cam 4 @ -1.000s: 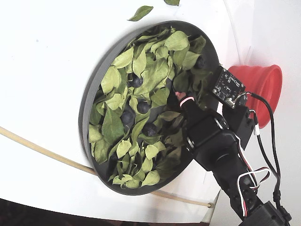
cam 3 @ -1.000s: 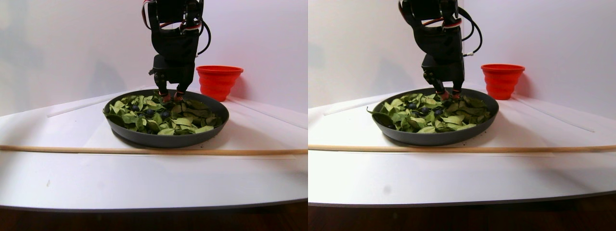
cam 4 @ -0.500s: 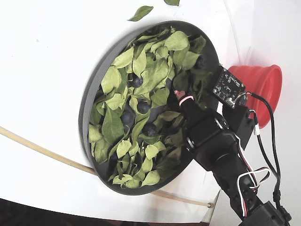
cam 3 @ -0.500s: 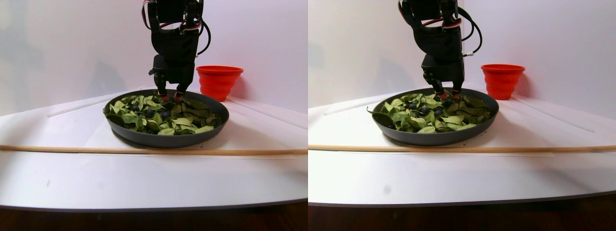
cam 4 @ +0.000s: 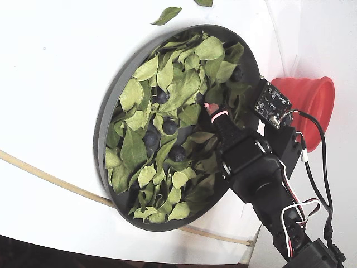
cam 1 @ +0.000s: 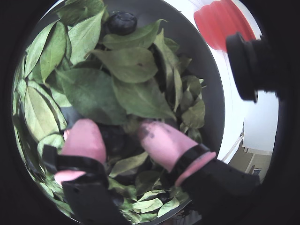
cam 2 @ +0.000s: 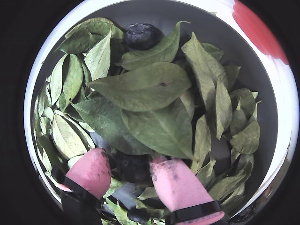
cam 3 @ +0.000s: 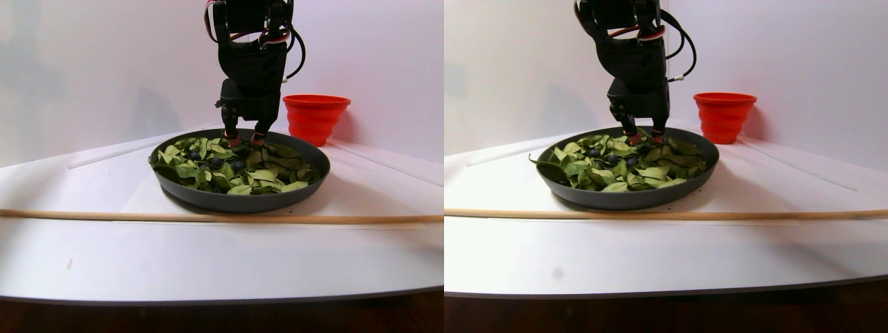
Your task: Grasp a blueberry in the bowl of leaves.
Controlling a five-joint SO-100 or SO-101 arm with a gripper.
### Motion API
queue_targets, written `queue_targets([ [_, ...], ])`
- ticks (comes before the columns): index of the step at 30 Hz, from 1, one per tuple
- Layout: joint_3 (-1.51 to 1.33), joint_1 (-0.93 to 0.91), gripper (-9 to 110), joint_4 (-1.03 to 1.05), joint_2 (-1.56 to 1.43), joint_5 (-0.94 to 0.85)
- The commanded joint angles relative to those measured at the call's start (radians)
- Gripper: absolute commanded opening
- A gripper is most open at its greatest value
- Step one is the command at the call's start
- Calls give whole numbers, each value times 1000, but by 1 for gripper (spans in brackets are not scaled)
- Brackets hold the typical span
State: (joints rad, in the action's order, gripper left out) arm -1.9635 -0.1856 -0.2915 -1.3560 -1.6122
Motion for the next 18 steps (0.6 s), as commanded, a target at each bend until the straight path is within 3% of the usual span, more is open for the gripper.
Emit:
queue_targets([
  [1, 9, -12, 17, -14, -37, 6],
  [18, 18, -15, 18, -15, 18, 28],
])
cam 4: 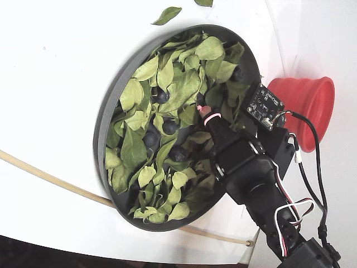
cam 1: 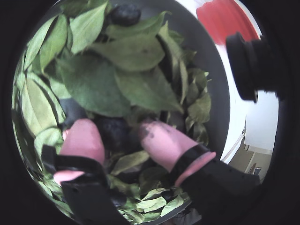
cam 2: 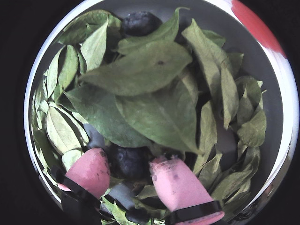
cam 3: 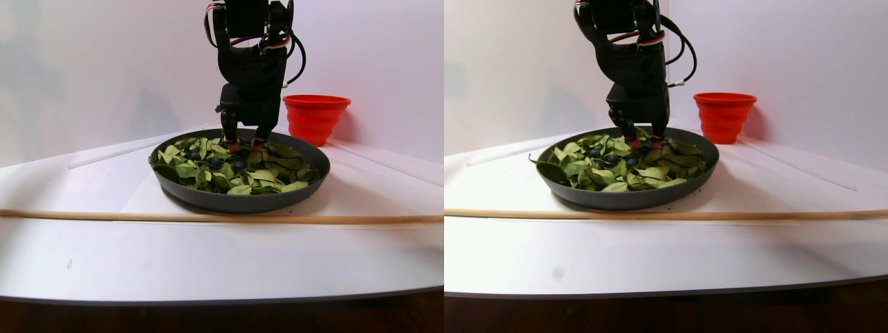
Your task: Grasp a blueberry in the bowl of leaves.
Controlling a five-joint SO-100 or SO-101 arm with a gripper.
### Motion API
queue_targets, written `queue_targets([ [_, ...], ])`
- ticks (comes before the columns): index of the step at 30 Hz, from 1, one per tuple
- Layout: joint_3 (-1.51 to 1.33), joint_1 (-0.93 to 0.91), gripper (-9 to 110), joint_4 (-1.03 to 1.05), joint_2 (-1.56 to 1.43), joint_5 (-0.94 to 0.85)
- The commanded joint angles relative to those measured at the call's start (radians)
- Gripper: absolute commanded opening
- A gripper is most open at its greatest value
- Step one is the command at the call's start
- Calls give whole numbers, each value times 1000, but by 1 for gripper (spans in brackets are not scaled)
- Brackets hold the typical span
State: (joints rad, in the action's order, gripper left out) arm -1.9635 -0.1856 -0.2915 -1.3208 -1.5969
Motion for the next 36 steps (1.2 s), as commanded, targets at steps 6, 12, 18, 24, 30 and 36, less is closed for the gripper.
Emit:
queue_targets([
  [6, 29, -15, 18, -21, -6, 23],
  [12, 35, -14, 18, -31, 0, 31],
  [18, 37, -11, 16, -46, 11, 28],
  [24, 35, -11, 16, -54, 25, 23],
  [30, 31, -9, 16, -57, 28, 23],
  [36, 23, -8, 14, -57, 5, 17],
])
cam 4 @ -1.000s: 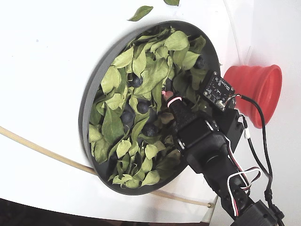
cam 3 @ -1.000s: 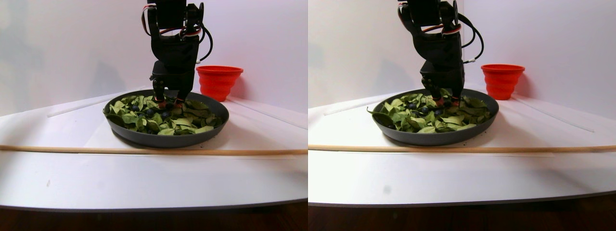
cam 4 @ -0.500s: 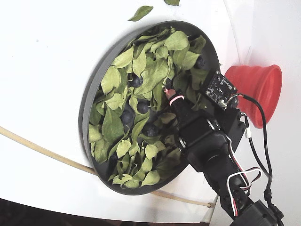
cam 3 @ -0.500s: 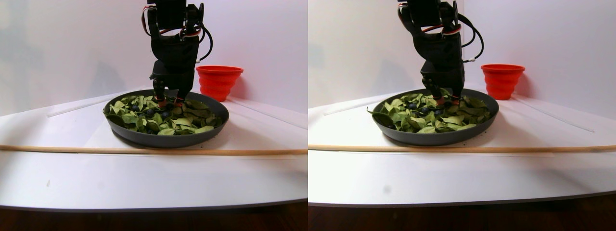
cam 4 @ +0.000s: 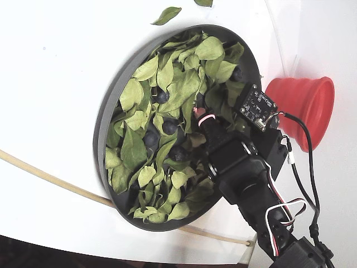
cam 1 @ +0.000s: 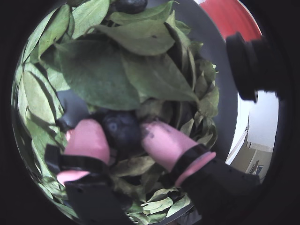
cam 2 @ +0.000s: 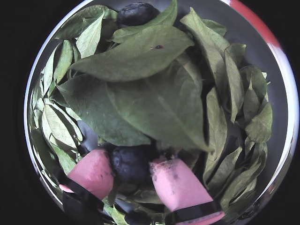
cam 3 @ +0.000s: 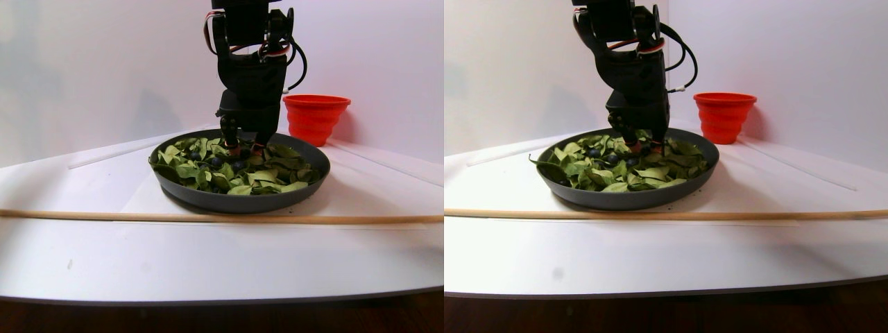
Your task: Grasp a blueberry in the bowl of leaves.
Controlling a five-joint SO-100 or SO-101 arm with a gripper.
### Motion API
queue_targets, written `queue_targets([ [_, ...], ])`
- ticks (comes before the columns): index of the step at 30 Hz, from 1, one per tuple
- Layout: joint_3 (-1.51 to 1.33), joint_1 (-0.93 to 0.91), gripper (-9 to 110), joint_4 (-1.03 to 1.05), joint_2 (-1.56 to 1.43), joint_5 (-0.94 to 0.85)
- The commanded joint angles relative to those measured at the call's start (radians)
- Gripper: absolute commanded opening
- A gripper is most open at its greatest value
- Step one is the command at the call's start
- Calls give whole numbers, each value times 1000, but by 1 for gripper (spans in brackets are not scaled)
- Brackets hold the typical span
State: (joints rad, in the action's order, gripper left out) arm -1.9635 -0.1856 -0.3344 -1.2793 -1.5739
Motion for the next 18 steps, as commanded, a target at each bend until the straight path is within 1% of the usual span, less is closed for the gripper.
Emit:
queue_targets([
  [1, 21, -8, 14, -14, -41, -8],
  [18, 2, 2, 13, -14, -132, -11],
])
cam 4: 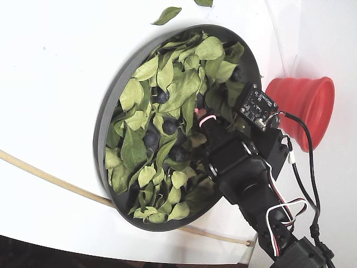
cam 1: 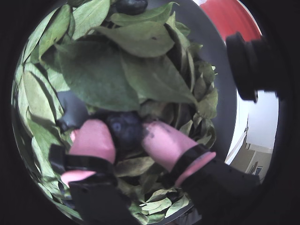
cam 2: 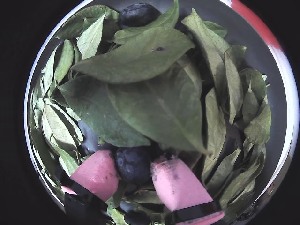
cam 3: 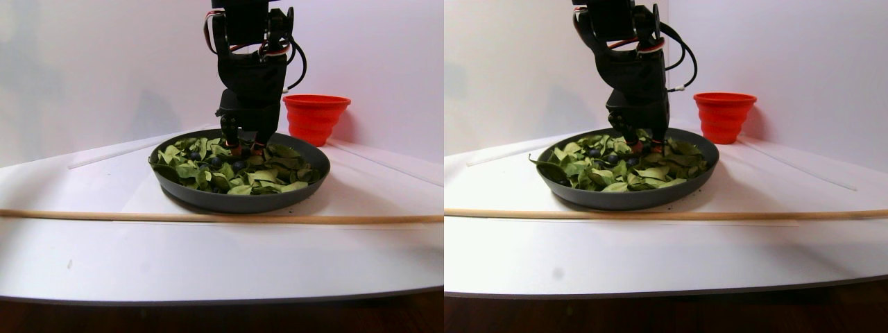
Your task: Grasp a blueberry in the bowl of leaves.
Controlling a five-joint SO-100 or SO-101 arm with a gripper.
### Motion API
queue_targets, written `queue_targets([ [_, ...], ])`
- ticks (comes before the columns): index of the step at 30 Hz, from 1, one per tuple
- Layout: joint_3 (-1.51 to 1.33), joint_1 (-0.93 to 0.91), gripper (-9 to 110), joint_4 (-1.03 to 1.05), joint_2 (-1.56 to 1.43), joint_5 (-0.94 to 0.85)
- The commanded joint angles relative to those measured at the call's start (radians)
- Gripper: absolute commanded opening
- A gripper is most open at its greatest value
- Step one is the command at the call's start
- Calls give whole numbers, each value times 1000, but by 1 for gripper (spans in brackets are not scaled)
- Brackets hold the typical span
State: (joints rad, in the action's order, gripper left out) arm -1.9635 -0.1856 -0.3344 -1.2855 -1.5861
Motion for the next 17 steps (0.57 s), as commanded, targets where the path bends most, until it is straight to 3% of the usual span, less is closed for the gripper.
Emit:
queue_targets([
  [1, -2, 3, 13, -14, -133, 2],
  [17, -51, 8, 13, -8, -224, -3],
])
